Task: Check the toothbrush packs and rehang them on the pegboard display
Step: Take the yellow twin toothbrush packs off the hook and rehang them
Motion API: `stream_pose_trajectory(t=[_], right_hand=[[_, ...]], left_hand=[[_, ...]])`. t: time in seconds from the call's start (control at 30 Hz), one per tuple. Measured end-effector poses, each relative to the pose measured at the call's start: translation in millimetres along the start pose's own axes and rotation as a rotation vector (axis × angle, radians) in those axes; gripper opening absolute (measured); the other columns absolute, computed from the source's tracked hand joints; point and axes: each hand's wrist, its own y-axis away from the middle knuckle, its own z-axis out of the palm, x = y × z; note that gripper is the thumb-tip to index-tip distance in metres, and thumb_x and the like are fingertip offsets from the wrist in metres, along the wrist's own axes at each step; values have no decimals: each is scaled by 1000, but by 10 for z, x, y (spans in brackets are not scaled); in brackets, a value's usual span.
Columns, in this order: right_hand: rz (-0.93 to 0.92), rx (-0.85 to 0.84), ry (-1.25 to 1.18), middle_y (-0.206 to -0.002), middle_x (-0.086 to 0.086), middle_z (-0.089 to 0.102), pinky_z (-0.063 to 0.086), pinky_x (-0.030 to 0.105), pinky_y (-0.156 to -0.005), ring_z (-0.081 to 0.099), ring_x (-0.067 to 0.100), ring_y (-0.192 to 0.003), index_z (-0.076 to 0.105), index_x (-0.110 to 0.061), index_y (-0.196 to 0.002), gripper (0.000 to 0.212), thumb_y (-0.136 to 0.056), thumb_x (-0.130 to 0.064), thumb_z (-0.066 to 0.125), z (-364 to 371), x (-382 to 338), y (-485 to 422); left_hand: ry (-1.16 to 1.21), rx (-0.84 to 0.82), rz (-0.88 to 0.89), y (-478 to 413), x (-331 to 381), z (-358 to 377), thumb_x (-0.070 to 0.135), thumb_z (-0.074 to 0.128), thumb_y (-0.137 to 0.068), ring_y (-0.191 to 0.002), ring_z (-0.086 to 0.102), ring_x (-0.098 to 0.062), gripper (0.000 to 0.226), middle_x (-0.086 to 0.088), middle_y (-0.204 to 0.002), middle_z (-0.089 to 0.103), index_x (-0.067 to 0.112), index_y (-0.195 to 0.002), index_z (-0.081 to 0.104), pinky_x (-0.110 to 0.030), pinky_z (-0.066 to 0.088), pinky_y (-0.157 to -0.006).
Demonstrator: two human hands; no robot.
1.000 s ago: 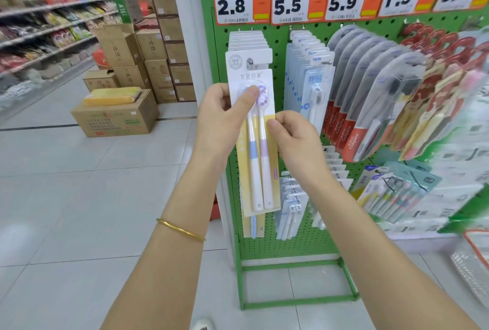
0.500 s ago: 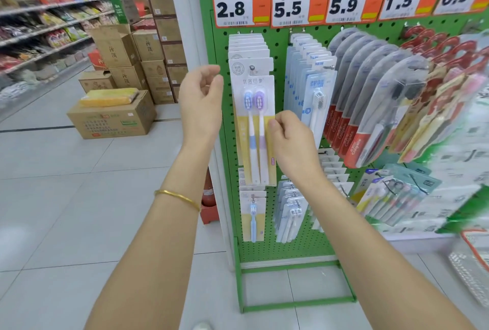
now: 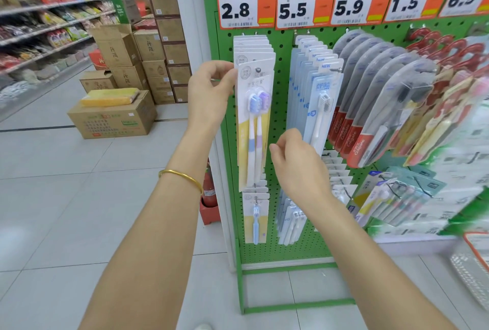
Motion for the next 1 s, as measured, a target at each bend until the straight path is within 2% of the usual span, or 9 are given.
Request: stream_pose_trajectory(t=[0.07, 0.2, 0.33, 0.6, 0.73, 1.0], right_hand=[[4, -8, 4, -66, -4, 49, 32, 32, -51, 46, 18, -58, 37, -15, -93, 17, -102, -29, 35, 0, -5, 5], [5, -3, 0, -67, -3, 49, 33, 32, -51, 47, 20, -60, 38, -14, -92, 18, -101, -29, 36, -9, -15, 14], [3, 7, -16, -67, -2, 51, 34, 32, -52, 49, 21, -60, 39, -14, -92, 18, -101, -29, 36, -25, -16, 34], [4, -6, -22, -68, -8, 48, 36, 32, -54, 49, 19, -62, 39, -15, -93, 16, -101, -29, 37, -30, -19, 52], [4, -12, -39, -72, -2, 54, 41, 35, -57, 54, 23, -65, 41, -14, -95, 19, -101, -31, 37, -45, -29, 78], [-14, 6, -44, -75, 2, 59, 41, 33, -56, 57, 24, -67, 43, -12, -97, 23, -101, -34, 35, -26, -36, 124]], left_hand=[[-15, -12, 18, 2, 7, 10, 18, 65, -88, -69, 52, -1, 2, 9, -85, 64, 19, -90, 65, -18, 42, -67], [24, -25, 32, 14, 44, 25, 12, 63, -88, -63, 49, 1, 17, 9, -75, 60, 23, -78, 59, -16, 40, -61], [79, 3, 23, 24, 29, 11, 9, 63, -88, -63, 52, -3, 16, 4, -76, 61, 21, -78, 60, -19, 43, -62], [92, 24, 47, 94, 109, 4, 10, 65, -87, -63, 52, 2, 17, 9, -75, 61, 23, -78, 59, -17, 44, -62], [82, 57, 69, 130, 145, 20, 9, 65, -88, -64, 53, 3, 20, 10, -75, 61, 24, -76, 59, -17, 47, -64], [92, 87, 37, 152, 137, -84, 6, 61, -88, -61, 52, -5, 21, 4, -73, 58, 22, -76, 58, -17, 43, -61]])
